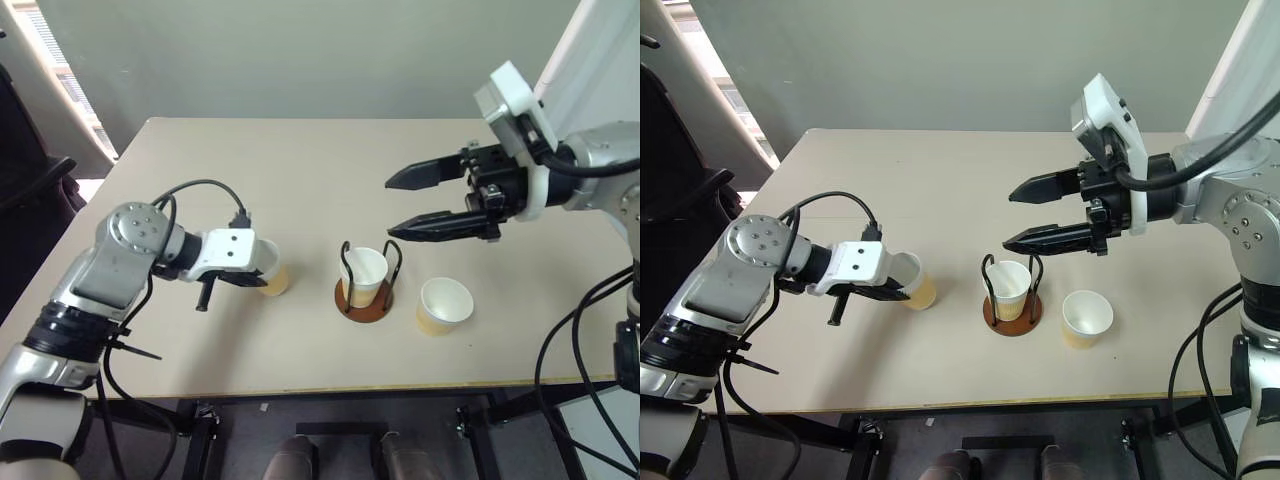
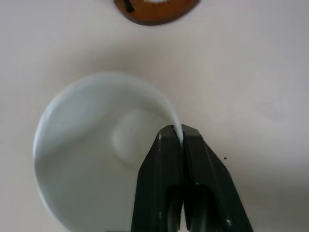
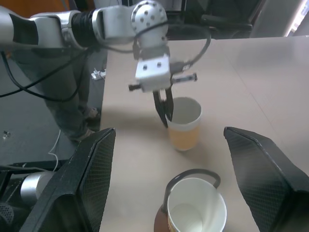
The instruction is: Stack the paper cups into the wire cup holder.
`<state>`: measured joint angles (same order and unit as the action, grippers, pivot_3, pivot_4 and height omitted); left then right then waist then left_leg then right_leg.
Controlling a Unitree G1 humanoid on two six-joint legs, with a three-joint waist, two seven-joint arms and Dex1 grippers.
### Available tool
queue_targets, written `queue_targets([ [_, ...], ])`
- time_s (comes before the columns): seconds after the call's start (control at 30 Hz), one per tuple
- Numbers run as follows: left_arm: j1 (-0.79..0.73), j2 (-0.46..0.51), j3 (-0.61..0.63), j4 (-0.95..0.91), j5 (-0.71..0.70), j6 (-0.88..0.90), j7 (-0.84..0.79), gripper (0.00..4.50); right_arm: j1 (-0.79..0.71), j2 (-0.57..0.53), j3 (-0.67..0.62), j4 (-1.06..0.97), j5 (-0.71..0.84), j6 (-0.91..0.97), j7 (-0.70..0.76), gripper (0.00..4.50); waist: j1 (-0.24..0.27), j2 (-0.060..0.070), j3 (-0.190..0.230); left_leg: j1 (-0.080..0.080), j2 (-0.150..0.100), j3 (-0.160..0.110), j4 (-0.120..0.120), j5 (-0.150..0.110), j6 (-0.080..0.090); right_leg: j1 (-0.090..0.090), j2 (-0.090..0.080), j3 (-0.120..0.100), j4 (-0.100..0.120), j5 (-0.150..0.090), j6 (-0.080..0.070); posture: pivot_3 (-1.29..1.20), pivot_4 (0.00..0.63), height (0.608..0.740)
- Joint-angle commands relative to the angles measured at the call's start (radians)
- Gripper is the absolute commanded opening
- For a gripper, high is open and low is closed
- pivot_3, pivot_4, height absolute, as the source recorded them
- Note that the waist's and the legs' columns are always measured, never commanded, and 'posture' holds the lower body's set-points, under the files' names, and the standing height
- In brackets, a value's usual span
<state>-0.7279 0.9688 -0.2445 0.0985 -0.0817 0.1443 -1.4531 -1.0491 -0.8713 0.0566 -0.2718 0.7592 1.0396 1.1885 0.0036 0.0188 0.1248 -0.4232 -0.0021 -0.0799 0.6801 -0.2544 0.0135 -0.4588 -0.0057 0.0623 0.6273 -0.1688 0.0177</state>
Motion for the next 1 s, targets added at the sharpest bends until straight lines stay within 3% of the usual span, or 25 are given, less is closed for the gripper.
queue_targets([
  [0.03,-0.053,0.004,0.056,-0.05,-0.08,0.06,-0.052,0.04,0.01,-0.024,-0.036,-0.003,-0.018,-0.068,0.019,3.73,0.0,0.0,0.0,0.0,0.0,0.0,0.0,0.0,0.0,0.0,0.0,0.0,0.0,0.0,0.0,0.0,0.15,0.74],
  [0.23,-0.19,-0.006,0.07,-0.131,-0.22,0.223,-0.142,0.04,0.049,-0.055,-0.051,0.011,-0.012,-0.074,0.022,3.73,0.001,0.0,0.0,-0.001,0.0,0.0,0.002,0.0,0.0,0.0,0.0,0.0,0.0,0.001,0.001,0.0,0.15,0.74],
  [0.53,-0.444,-0.017,-0.004,-0.047,-0.368,0.254,-0.161,0.04,0.148,-0.137,-0.139,0.0,-0.012,-0.08,-0.01,3.73,0.001,0.0,0.0,-0.001,0.0,0.0,0.001,0.0,0.001,0.001,-0.001,0.0,-0.001,0.001,0.003,0.0,0.15,0.74],
  [1.0,-0.648,-0.171,-0.264,0.224,-0.389,0.059,-0.161,0.04,0.269,-0.205,-0.261,-0.083,0.058,-0.047,-0.067,3.73,0.007,0.0,0.0,-0.003,0.0,0.001,0.002,-0.001,0.002,0.001,-0.001,0.0,-0.004,0.006,0.015,0.0,0.15,0.74],
])
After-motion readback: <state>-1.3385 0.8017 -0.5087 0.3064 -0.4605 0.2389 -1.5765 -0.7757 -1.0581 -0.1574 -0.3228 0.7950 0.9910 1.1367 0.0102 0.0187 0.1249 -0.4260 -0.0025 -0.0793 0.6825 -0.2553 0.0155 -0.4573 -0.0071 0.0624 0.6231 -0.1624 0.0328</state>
